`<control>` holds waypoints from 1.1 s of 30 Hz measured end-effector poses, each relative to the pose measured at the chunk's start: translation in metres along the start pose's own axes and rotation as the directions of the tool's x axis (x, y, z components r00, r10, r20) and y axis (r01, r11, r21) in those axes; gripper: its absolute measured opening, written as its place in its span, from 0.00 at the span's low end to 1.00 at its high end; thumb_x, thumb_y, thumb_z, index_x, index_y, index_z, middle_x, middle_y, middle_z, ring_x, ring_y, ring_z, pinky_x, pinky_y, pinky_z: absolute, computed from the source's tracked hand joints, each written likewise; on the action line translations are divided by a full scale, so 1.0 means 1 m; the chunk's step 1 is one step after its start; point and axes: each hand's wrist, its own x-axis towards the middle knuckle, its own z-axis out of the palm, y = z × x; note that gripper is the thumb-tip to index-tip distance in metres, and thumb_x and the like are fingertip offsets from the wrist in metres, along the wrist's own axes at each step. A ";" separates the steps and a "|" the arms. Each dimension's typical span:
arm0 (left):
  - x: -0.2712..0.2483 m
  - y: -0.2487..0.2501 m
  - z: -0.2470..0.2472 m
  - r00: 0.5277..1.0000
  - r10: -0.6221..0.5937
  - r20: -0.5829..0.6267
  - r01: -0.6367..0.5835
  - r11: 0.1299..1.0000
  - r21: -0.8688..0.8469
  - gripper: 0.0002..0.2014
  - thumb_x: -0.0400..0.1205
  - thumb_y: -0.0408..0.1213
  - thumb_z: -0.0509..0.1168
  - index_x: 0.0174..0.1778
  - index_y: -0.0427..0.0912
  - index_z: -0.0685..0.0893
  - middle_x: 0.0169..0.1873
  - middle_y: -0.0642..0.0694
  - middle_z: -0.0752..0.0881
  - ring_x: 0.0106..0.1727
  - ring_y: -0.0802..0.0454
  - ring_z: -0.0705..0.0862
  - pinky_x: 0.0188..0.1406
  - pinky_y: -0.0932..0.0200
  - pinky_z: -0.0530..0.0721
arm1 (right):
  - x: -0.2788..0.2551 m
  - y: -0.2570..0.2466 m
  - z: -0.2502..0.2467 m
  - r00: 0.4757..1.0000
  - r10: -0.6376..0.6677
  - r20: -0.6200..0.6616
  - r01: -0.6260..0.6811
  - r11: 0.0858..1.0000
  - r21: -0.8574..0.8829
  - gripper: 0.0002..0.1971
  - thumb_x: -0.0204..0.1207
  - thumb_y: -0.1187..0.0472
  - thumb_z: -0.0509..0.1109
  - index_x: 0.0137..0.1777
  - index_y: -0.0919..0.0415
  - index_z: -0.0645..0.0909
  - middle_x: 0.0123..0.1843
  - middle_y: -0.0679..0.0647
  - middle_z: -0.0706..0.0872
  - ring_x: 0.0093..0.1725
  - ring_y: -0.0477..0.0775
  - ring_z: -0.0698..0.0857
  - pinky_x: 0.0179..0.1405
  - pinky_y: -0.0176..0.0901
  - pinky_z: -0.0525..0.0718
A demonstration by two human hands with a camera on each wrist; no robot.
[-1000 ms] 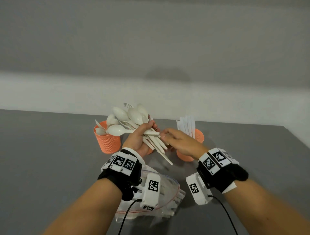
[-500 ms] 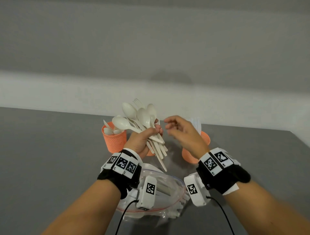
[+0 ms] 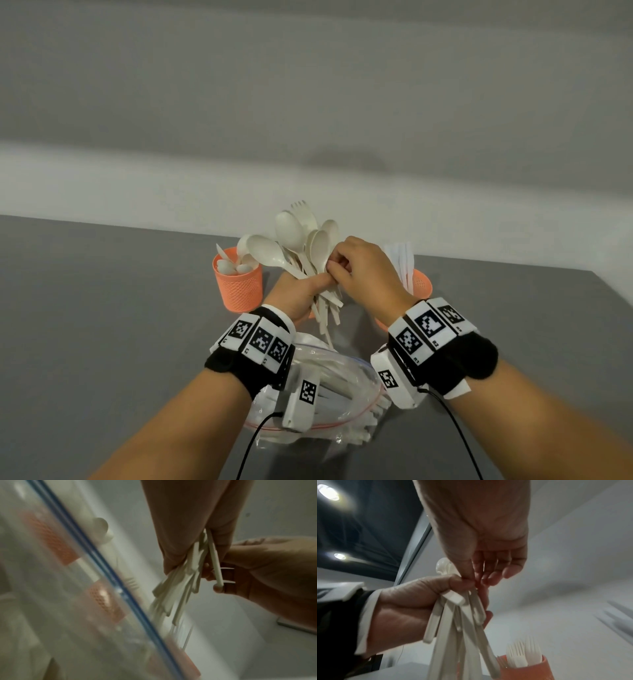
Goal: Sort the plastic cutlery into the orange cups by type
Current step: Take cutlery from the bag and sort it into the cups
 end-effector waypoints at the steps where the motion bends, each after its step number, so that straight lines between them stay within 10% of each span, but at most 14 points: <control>1: -0.001 0.001 0.000 1.000 0.016 -0.008 -0.015 0.999 0.035 0.06 0.68 0.24 0.67 0.38 0.35 0.85 0.30 0.36 0.84 0.36 0.39 0.84 0.41 0.39 0.83 | 0.000 0.000 -0.001 1.000 0.000 0.009 0.000 1.000 -0.005 0.08 0.77 0.63 0.64 0.45 0.66 0.83 0.46 0.59 0.83 0.45 0.56 0.81 0.46 0.47 0.79; 5: -0.002 0.002 -0.001 0.997 0.072 0.018 -0.074 0.990 0.124 0.09 0.71 0.19 0.66 0.35 0.37 0.85 0.26 0.47 0.86 0.30 0.53 0.85 0.31 0.58 0.83 | -0.002 0.003 0.000 1.000 0.017 0.020 -0.018 0.997 0.070 0.06 0.75 0.64 0.64 0.43 0.67 0.81 0.45 0.60 0.84 0.44 0.57 0.81 0.45 0.46 0.79; 12: -0.002 0.002 -0.001 0.999 0.033 0.016 -0.035 0.993 0.113 0.12 0.71 0.17 0.63 0.35 0.39 0.84 0.25 0.51 0.87 0.31 0.57 0.86 0.32 0.61 0.82 | 0.000 0.005 0.000 0.990 0.105 0.093 -0.125 0.964 0.235 0.05 0.73 0.65 0.67 0.42 0.65 0.84 0.43 0.57 0.87 0.40 0.51 0.81 0.37 0.29 0.76; 18: 0.000 0.002 -0.013 0.995 -0.063 -0.076 0.058 0.996 -0.069 0.06 0.67 0.27 0.67 0.38 0.31 0.86 0.40 0.28 0.79 0.43 0.34 0.78 0.45 0.46 0.74 | 0.000 0.001 0.007 0.982 0.174 0.077 -0.190 0.850 0.491 0.09 0.78 0.62 0.63 0.37 0.53 0.71 0.43 0.67 0.86 0.41 0.65 0.86 0.47 0.59 0.87; 25: 0.004 0.001 -0.035 0.982 -0.071 -0.175 0.041 0.986 -0.164 0.02 0.71 0.22 0.69 0.36 0.31 0.85 0.28 0.39 0.86 0.30 0.47 0.85 0.34 0.56 0.85 | 0.007 -0.003 0.002 0.995 0.094 -0.019 -0.068 0.838 0.542 0.13 0.83 0.68 0.52 0.64 0.56 0.66 0.38 0.50 0.81 0.34 0.49 0.79 0.41 0.44 0.82; 33: 0.002 0.013 -0.035 0.998 -0.060 -0.001 0.057 0.955 -0.291 0.07 0.75 0.26 0.66 0.48 0.33 0.83 0.29 0.47 0.88 0.30 0.56 0.87 0.30 0.63 0.86 | 0.010 -0.017 0.019 0.988 0.103 0.115 -0.152 0.766 0.625 0.05 0.79 0.65 0.63 0.49 0.65 0.79 0.40 0.56 0.84 0.38 0.47 0.83 0.38 0.31 0.82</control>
